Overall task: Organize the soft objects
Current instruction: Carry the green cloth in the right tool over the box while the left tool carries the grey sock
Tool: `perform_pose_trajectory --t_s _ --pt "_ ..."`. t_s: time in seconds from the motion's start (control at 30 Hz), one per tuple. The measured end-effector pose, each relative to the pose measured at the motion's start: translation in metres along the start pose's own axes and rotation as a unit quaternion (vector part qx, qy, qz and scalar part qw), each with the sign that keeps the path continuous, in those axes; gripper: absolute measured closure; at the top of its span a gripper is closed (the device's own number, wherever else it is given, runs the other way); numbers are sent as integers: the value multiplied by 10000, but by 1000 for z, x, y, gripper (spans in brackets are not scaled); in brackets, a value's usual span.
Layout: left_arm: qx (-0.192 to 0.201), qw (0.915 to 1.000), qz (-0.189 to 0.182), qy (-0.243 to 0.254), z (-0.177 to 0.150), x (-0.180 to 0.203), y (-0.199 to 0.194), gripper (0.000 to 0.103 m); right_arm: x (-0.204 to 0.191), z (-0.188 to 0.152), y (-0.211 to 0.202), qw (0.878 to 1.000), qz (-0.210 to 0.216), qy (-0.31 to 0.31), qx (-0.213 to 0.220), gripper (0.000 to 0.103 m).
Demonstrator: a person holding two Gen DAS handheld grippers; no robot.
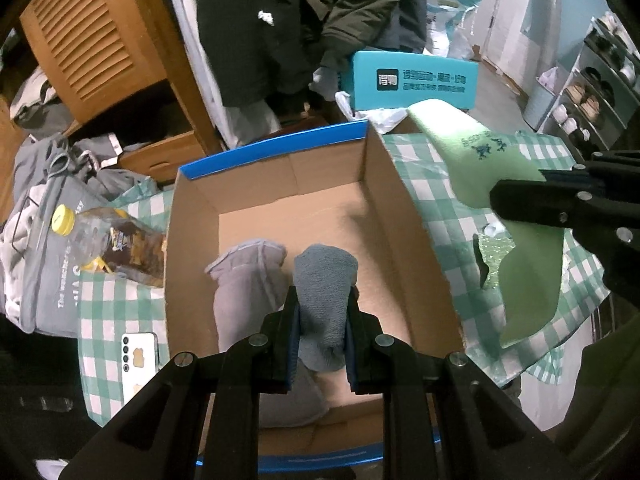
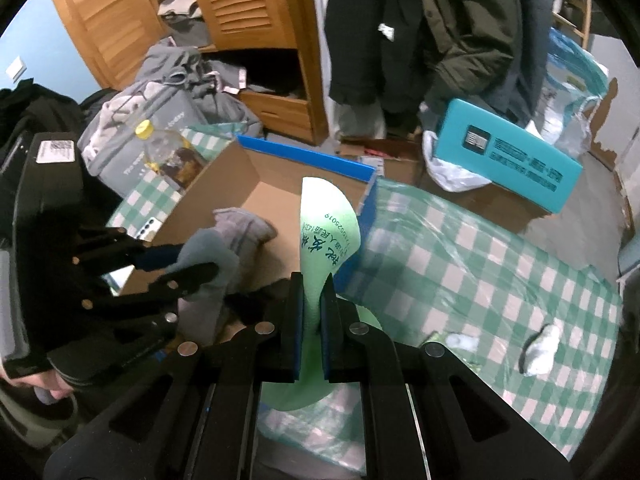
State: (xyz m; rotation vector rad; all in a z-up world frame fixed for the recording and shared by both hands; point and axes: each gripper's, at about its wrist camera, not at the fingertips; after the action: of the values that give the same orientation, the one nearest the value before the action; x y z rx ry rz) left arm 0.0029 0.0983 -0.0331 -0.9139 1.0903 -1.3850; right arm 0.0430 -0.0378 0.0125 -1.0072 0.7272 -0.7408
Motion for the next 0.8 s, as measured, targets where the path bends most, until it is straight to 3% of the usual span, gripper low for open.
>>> perform_pose_trajectory --t_s 0.53,0.8 --pt "-196 9986 125 -476 -10 -38 19 84 -36 18 39 9989 307 -200 -302 97" --pt "-217 9979 152 -587 -8 -42 21 74 -41 19 57 9979 372 -220 -493 94"
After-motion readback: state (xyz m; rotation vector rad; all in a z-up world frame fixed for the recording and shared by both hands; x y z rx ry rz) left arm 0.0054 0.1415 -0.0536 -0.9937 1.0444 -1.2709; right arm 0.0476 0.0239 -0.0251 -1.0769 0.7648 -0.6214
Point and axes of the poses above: each gripper's, at about its wrist camera, not at the fingertips, and y roughly the way its jaws point, x to its right, z to its top, and after that the axes turned 9 degrees about -x, right-handed
